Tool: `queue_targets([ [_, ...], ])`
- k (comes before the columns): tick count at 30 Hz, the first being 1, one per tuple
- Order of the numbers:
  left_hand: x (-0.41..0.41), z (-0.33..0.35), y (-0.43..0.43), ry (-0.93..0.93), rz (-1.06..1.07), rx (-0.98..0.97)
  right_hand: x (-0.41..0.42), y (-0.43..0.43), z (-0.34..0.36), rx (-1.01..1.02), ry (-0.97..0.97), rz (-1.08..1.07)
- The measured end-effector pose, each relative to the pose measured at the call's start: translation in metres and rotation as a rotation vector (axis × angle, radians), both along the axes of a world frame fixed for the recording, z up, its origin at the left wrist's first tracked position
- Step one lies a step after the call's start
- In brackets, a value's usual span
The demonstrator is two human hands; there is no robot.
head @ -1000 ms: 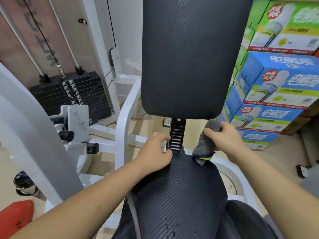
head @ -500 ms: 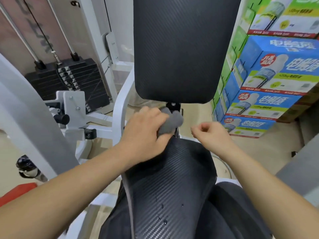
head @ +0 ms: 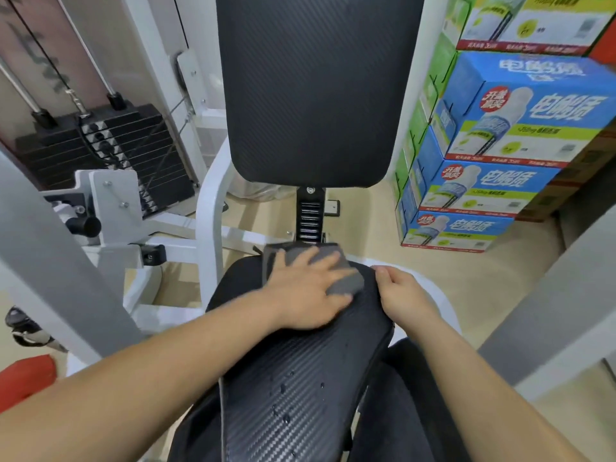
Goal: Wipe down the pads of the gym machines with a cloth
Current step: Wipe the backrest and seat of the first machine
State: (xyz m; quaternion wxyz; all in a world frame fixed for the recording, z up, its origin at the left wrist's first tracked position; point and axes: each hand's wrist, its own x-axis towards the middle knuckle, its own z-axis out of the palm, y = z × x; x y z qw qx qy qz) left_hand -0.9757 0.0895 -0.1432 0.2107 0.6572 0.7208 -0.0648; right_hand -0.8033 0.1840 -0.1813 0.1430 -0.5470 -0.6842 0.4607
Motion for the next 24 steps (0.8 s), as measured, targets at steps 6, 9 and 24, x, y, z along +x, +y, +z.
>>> queue_targets([
  [6, -0.008, 0.005, -0.01, -0.136, -0.262, 0.108, 0.006, 0.001, -0.002, -0.056, 0.144, -0.01],
  [9, -0.033, -0.011, 0.038, -0.017, 0.021, -0.006, 0.006, -0.004, 0.001, -0.043, 0.111, -0.018],
  [24, -0.076, 0.0, -0.055, -0.099, -0.002, 0.136, -0.001, -0.003, -0.002, 0.175, -0.02, -0.076],
])
